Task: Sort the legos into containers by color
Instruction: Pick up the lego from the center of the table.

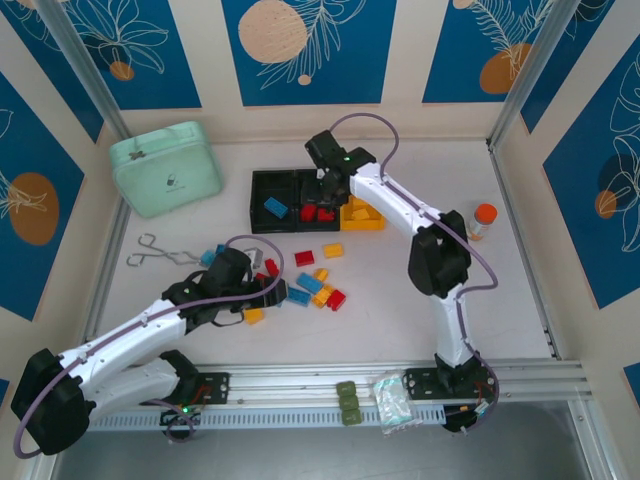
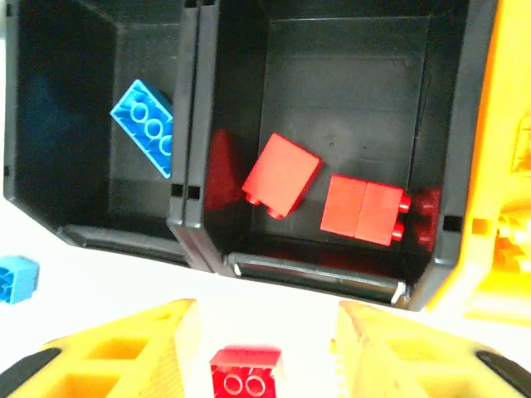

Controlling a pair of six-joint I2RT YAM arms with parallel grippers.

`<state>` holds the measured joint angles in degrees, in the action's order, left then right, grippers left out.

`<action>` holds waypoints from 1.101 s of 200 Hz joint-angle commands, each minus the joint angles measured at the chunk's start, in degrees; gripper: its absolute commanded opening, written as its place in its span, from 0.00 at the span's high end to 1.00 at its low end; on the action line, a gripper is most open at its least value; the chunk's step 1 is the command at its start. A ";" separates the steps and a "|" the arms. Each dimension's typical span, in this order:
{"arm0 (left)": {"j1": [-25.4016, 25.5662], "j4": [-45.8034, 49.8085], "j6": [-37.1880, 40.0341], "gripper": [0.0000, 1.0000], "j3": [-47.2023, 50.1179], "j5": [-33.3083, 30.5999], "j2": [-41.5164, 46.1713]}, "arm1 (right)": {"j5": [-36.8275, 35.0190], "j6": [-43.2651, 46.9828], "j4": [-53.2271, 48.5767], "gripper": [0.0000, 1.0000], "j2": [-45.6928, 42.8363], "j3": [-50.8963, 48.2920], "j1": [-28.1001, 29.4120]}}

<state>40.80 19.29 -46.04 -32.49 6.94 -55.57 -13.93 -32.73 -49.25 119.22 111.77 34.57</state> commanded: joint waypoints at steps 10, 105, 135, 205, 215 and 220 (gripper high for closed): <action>0.32 0.04 0.18 0.34 -0.82 -0.46 -0.11 | -0.55 1.09 2.98 0.53 -7.04 -8.18 0.50; 0.41 -4.31 -0.14 0.34 0.58 4.49 -1.65 | -0.57 4.33 14.23 0.32 -19.27 -34.00 1.29; 0.37 -4.79 -0.80 0.34 0.84 4.45 -2.27 | -2.20 5.30 18.71 0.25 -17.36 -38.05 2.26; 0.42 -4.27 -1.53 0.34 1.73 3.61 -1.85 | -4.19 5.70 21.02 0.24 -9.44 -36.39 3.23; 0.40 -4.14 -1.57 0.34 1.86 3.43 -1.82 | -5.04 5.59 20.82 0.25 -8.40 -35.96 3.22; 0.37 -4.14 -1.59 0.34 1.90 3.35 -1.69 | -5.36 5.48 20.70 0.25 -7.95 -35.73 3.14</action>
<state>40.80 15.40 -46.72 -31.16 10.26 -57.93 -16.91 -27.81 -28.84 108.99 74.19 37.54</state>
